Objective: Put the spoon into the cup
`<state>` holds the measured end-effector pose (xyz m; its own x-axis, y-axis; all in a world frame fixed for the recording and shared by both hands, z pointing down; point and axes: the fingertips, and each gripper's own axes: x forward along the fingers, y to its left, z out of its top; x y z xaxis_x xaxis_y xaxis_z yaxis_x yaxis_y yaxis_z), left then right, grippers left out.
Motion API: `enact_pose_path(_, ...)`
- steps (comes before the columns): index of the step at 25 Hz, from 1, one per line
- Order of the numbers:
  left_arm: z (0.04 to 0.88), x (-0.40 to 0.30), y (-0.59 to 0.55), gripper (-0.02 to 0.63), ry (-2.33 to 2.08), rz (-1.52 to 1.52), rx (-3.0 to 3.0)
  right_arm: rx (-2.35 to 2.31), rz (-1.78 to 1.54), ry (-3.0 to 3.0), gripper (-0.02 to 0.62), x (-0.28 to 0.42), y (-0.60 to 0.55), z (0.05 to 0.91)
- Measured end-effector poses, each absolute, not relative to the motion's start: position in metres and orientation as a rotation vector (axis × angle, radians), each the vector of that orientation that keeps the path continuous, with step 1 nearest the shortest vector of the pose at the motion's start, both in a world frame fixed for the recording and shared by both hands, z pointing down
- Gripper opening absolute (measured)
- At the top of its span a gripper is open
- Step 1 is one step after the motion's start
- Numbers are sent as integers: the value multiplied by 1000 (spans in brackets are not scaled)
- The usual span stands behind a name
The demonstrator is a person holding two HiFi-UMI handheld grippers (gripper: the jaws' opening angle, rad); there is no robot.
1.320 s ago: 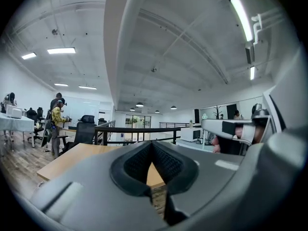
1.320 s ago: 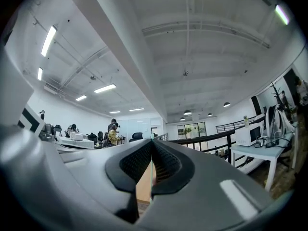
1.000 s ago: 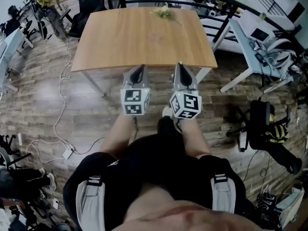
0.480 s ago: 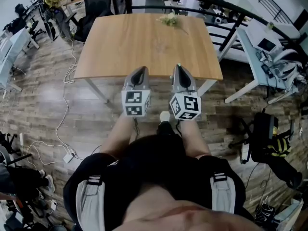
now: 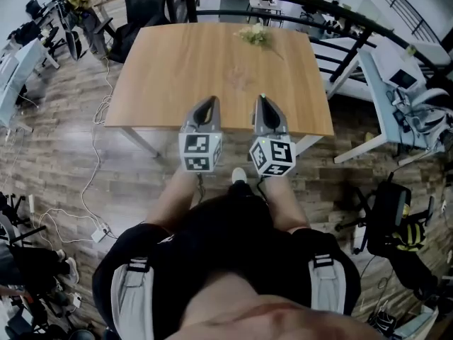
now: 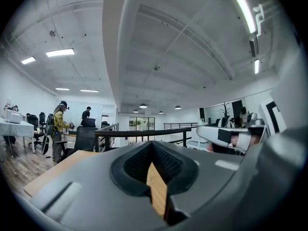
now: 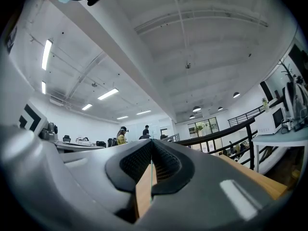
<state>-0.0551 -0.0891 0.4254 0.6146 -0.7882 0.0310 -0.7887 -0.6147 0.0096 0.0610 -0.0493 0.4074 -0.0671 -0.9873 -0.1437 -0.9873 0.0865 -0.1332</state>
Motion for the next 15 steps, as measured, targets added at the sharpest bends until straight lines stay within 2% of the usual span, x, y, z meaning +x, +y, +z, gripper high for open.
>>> enact_pose_path(15,408,14,-203,12,-1422,53,2791,-1890,-36,2271,2,112,-176,394)
